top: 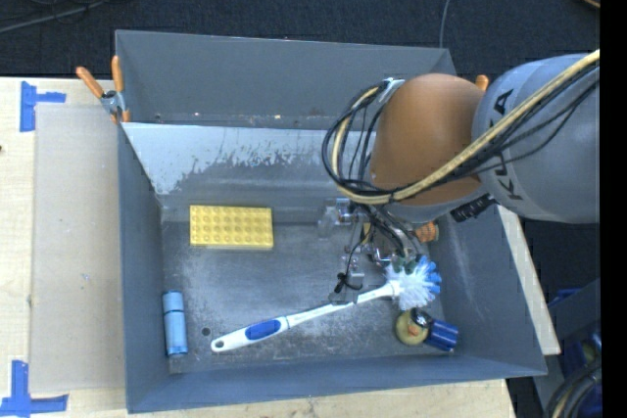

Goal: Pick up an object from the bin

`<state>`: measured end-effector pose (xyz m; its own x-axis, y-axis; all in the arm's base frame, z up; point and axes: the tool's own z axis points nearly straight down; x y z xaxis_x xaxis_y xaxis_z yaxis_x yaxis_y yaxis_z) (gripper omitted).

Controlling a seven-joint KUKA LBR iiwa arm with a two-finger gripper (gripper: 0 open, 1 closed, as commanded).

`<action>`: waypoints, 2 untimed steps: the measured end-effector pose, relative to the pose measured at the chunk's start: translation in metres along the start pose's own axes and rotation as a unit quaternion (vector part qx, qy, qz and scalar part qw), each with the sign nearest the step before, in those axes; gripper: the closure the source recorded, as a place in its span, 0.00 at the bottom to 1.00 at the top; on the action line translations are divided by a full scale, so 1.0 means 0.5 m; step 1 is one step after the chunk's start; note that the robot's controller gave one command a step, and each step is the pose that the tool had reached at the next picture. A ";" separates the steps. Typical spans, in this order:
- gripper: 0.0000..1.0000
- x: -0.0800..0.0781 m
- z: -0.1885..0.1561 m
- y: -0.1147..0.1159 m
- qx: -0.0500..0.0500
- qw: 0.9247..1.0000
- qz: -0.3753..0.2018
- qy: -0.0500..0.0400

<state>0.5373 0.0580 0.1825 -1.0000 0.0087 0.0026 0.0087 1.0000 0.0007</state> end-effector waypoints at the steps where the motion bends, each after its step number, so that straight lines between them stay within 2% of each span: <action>1: 0.00 0.000 0.000 0.000 0.000 1.000 0.000 0.000; 2: 0.00 0.026 -0.059 -0.022 0.000 0.998 -0.067 0.003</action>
Offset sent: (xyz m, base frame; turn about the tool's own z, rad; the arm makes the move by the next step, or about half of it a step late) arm -0.0202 -0.0216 0.0551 -0.2165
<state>0.5243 0.0471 0.2118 -0.9920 -0.1258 0.0078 -0.1258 0.9921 0.0013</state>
